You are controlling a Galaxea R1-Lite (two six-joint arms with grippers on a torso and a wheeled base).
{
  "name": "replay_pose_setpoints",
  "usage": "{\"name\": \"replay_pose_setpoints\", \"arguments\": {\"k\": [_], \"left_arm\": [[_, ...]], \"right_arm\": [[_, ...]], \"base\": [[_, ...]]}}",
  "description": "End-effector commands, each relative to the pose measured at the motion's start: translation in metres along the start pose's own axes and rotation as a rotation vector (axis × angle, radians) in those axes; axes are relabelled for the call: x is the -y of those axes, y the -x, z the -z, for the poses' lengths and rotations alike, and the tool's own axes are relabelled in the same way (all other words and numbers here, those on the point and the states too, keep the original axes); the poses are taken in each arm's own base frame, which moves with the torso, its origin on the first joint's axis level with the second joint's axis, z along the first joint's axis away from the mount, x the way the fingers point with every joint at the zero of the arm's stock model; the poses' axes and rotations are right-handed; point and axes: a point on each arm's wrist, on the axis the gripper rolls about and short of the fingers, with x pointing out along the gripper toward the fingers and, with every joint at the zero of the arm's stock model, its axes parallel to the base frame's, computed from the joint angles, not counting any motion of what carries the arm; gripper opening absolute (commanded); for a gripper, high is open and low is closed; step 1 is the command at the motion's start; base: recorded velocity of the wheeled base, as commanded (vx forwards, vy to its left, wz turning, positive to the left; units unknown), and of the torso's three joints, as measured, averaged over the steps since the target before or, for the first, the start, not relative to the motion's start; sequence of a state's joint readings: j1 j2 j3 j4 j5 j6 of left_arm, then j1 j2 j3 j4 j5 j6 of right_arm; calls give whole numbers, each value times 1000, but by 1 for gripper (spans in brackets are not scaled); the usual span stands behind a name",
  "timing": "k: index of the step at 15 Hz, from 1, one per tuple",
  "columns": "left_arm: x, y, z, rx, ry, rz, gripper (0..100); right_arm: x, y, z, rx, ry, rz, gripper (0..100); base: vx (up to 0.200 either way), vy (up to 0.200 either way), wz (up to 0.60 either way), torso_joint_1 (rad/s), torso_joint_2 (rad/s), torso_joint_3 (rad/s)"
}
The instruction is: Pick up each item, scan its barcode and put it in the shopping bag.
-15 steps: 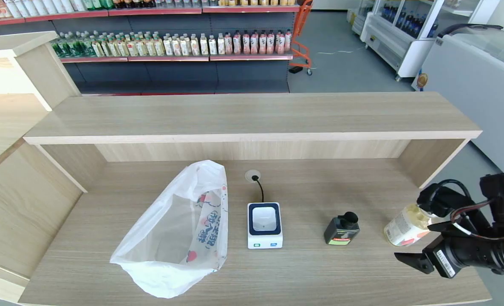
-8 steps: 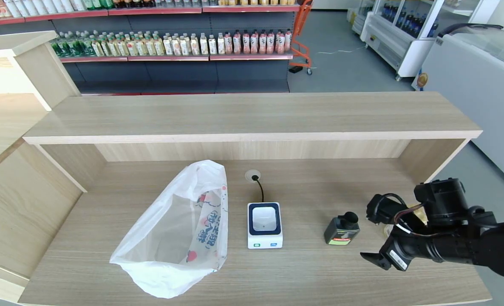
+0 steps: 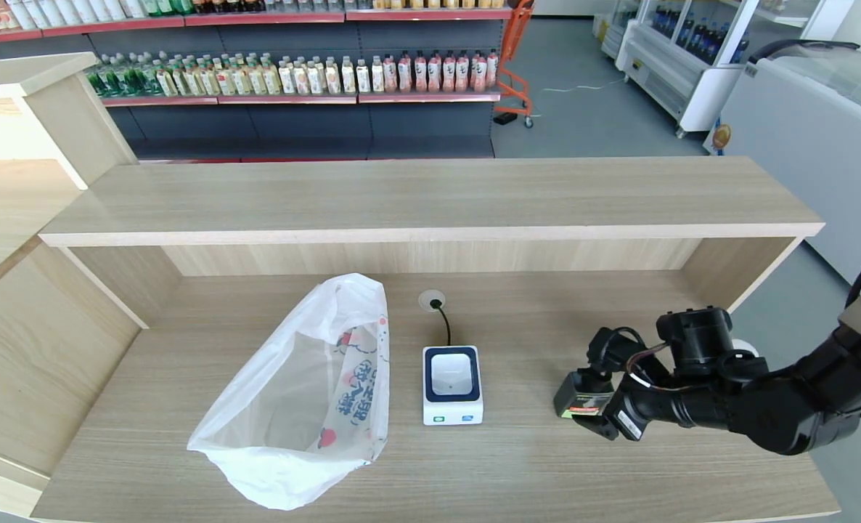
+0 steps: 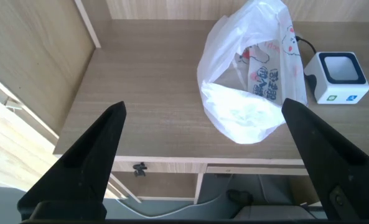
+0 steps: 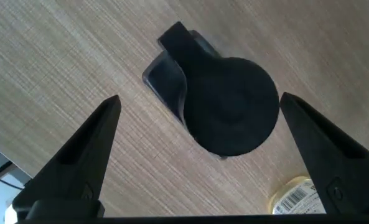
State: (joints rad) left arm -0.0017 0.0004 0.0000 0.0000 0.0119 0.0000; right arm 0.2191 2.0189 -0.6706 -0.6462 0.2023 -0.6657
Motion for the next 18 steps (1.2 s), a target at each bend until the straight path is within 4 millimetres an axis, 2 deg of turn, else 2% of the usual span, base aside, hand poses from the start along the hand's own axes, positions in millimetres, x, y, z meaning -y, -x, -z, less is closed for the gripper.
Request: {"name": "replay_pose_setpoints", "arguments": {"k": [1, 4, 6, 7, 10, 15, 17, 18], "left_arm": [[0, 0, 0, 0, 0, -1, 100], [0, 0, 0, 0, 0, -2, 100], [0, 0, 0, 0, 0, -1, 100], [0, 0, 0, 0, 0, -1, 100], [0, 0, 0, 0, 0, -1, 100], [0, 0, 0, 0, 0, -2, 100], [0, 0, 0, 0, 0, -2, 100], [0, 0, 0, 0, 0, -1, 100]], "right_arm": [[2, -20, -1, 9, -7, -22, 100], [2, -37, -8, 31, 2, -38, 100], [-5, -44, -15, 47, -19, -61, 100], [-9, -45, -18, 60, -23, -67, 0], [-15, -43, -25, 100, -51, -64, 0], [-10, -18, -15, 105, -80, -22, 0], [2, -5, -26, 178, -154, 35, 0], [10, 9, -38, 234, -240, 67, 0]], "base": [[0, 0, 0, 0, 0, 0], [0, 0, 0, 0, 0, 0], [0, 0, 0, 0, 0, 0], [0, 0, 0, 0, 0, 0], [0, 0, 0, 0, 0, 0], [0, 0, 0, 0, 0, 0], [0, 0, 0, 0, 0, 0], [0, 0, 0, 0, 0, 0]]}}
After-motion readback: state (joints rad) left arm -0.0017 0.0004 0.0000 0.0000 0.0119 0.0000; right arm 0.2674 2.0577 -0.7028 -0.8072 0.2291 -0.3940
